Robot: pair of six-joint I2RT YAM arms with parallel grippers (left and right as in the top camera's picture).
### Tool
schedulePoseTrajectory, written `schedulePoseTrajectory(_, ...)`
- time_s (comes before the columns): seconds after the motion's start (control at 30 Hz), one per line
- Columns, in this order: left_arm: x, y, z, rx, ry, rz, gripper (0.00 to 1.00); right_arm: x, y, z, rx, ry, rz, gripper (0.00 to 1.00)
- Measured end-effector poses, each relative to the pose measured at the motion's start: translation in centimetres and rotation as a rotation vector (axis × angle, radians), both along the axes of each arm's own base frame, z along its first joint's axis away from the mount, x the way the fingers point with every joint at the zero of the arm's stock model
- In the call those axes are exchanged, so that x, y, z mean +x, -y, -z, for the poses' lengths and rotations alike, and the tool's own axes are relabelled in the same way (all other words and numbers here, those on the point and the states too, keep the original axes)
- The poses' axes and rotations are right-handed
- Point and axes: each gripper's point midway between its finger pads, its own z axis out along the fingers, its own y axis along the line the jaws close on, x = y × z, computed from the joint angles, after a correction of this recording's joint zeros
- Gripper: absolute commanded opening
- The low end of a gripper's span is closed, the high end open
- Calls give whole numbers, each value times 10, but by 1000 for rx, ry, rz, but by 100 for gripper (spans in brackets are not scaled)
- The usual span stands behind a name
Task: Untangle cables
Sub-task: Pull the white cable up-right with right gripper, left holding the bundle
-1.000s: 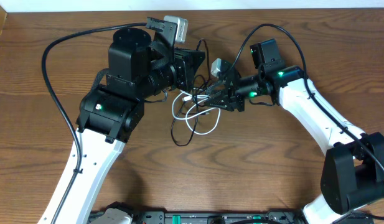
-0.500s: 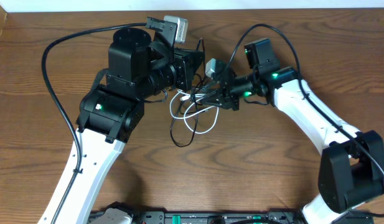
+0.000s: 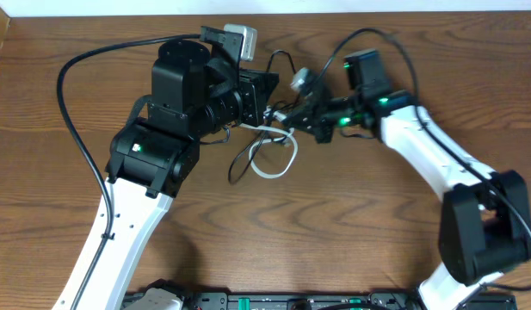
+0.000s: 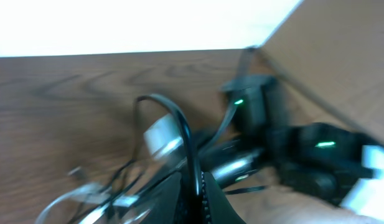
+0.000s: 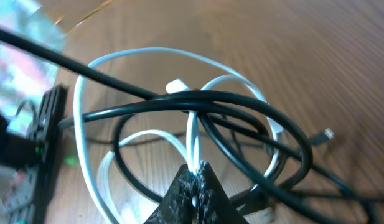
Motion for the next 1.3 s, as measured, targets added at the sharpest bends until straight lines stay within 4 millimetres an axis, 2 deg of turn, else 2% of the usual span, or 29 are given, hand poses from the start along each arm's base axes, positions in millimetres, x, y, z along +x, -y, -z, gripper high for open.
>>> schedulePoseTrajectory(0.1, 7, -9, 13, 45, -26, -59, 8, 9, 30, -10, -64, -71, 164, 1)
schedulePoseTrajectory(0.2, 16, -15, 28, 88, -58, -104, 9, 10, 64, -17, -168, -143, 358, 1)
schedulePoseTrajectory(0.23, 20, -16, 34, 102, -69, -117, 15, 8, 76, -19, -208, -165, 425, 1)
schedulePoseTrajectory(0.27, 24, -17, 40, 117, -78, -126, 17, 5, 86, -20, -244, -183, 479, 1)
schedulePoseTrajectory(0.33, 31, -17, 54, 140, -104, -142, 42, -2, 103, -21, -313, -211, 571, 1)
schedulePoseTrajectory(0.37, 34, -17, 60, 151, -118, -146, 51, -4, 109, -21, -336, -218, 603, 1)
schedulePoseTrajectory(0.4, 37, -17, 67, 158, -133, -150, 68, -6, 114, -22, -354, -222, 625, 1)
schedulePoseTrajectory(0.47, 42, -16, 80, 172, -166, -157, 76, -11, 119, -23, -375, -226, 642, 1)
schedulePoseTrajectory(0.67, 49, -9, 111, 195, -240, -132, 79, -19, 120, -21, -389, -248, 628, 1)
schedulePoseTrajectory(0.87, 45, -2, 112, 171, -257, -92, 79, -16, 121, -26, -364, -244, 622, 1)
schedulePoseTrajectory(0.93, 44, 0, 112, 164, -261, -81, 79, -12, 123, -38, -323, -236, 612, 1)
schedulePoseTrajectory(1.0, 42, 1, 112, 161, -265, -75, 79, -4, 127, -60, -272, -211, 614, 1)
schedulePoseTrajectory(1.17, 39, 3, 113, 166, -271, -50, 79, 18, 147, -144, -102, -75, 638, 1)
schedulePoseTrajectory(1.3, 30, 14, 110, 160, -247, 57, 79, 18, 174, -213, 16, 52, 675, 1)
